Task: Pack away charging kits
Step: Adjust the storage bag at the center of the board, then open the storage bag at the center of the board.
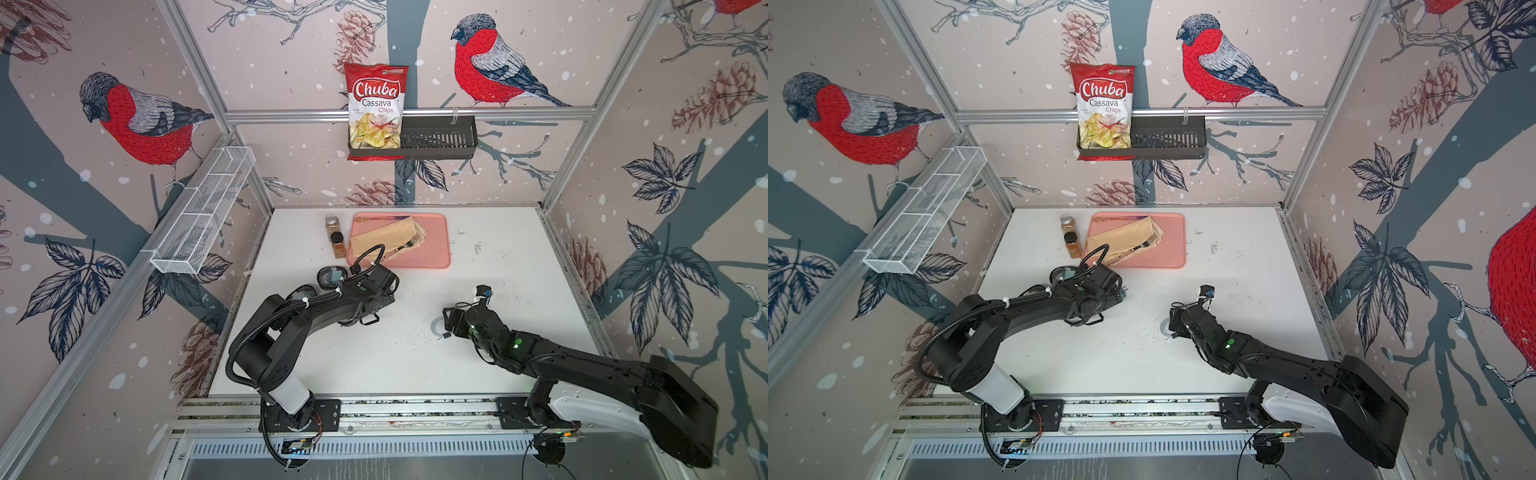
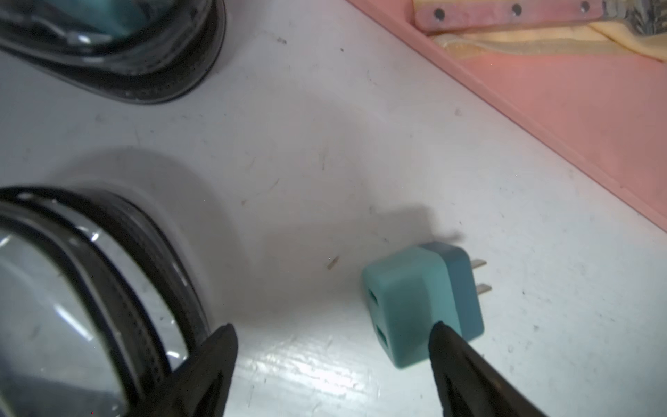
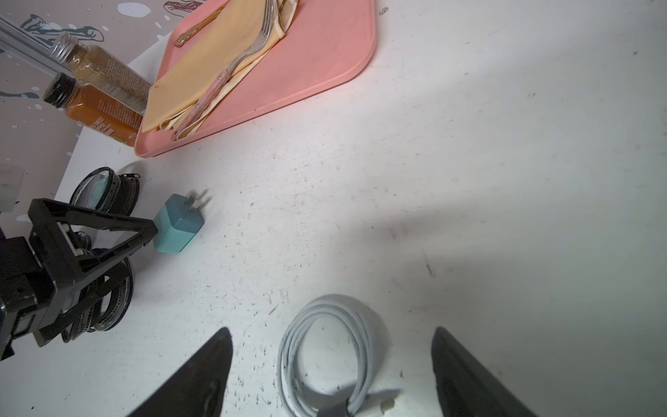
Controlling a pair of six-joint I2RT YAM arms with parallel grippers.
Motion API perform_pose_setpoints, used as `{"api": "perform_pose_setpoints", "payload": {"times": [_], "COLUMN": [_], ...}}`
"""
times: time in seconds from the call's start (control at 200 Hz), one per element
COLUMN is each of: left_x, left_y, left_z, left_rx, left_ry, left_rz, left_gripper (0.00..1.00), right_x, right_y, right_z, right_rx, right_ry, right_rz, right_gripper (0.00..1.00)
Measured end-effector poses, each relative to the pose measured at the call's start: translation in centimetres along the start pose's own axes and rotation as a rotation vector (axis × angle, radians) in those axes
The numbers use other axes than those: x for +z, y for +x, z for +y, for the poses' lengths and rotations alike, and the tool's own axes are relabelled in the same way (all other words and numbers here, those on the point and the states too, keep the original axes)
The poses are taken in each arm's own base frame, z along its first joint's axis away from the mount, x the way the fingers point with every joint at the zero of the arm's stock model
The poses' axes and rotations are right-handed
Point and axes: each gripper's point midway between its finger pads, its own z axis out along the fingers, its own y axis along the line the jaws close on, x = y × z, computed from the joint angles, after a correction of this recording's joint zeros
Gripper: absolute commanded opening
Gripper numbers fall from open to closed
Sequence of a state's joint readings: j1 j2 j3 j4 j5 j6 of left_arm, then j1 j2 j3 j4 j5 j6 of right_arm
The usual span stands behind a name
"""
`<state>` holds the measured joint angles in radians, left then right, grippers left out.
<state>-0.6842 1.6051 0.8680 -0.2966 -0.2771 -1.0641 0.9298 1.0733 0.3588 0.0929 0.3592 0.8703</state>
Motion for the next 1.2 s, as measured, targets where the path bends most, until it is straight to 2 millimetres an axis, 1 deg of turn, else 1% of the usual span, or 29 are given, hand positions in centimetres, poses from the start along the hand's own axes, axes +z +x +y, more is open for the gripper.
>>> {"api": "perform_pose_setpoints", "payload": {"times": [0.09, 0.18, 0.36, 0.46, 0.55, 0.63, 0.695, 0.755, 0.87, 0.951, 1.031, 1.096, 1.201], "left_x": [-1.0, -2.0, -2.9, -3.9, -5.5, -7.1, -8.3, -9.0, -9.3, -9.6, -9.6, -9.7, -9.6], "left_y": [0.7, 1.4, 1.6, 1.4, 0.8, 0.1, -0.5, -1.0, -1.8, -2.8, -3.8, -4.4, -5.2], "left_z": [-0.1, 0.3, 3.7, 4.5, 4.7, 5.0, 5.5, 6.3, 8.4, 9.2, 9.9, 9.8, 9.0], "left_rx": [0.006, 0.007, -0.027, -0.05, -0.072, -0.096, -0.115, -0.113, -0.096, -0.082, -0.068, -0.043, 0.0], "left_ry": [0.018, 0.03, -0.03, -0.015, 0.027, 0.064, 0.089, 0.099, 0.073, 0.052, 0.017, -0.004, -0.032], "left_rz": [-0.015, -0.03, -0.082, -0.105, -0.133, -0.163, -0.199, -0.242, -0.303, -0.337, -0.352, -0.355, -0.352], "left_gripper": [0.88, 0.89, 0.89, 0.89, 0.89, 0.92, 0.95, 0.96, 0.96, 0.96, 0.94, 0.92, 0.91], "right_x": [-0.1, -0.2, -0.2, -0.2, -0.1, 0.2, 0.4, 0.7, 1.1, 1.5, 1.9, 2.4, 3.2], "right_y": [0.4, 0.8, 1.7, 2.1, 2.5, 3.1, 3.5, 3.7, 4.0, 4.0, 4.1, 4.0, 3.9], "right_z": [0.1, -0.3, -2.2, -2.6, -2.8, -3.1, -3.1, -3.0, -2.6, -2.3, -1.8, -1.4, -0.9], "right_rx": [0.009, 0.024, 0.103, 0.144, 0.182, 0.199, 0.212, 0.21, 0.206, 0.206, 0.201, 0.197, 0.187], "right_ry": [-0.004, 0.011, 0.059, 0.068, 0.076, 0.089, 0.097, 0.102, 0.106, 0.104, 0.106, 0.107, 0.126], "right_rz": [0.002, 0.0, 0.0, 0.006, 0.018, 0.038, 0.057, 0.071, 0.089, 0.093, 0.102, 0.103, 0.114], "right_gripper": [0.86, 0.85, 0.85, 0.85, 0.85, 0.81, 0.79, 0.78, 0.76, 0.74, 0.73, 0.69, 0.58]}}
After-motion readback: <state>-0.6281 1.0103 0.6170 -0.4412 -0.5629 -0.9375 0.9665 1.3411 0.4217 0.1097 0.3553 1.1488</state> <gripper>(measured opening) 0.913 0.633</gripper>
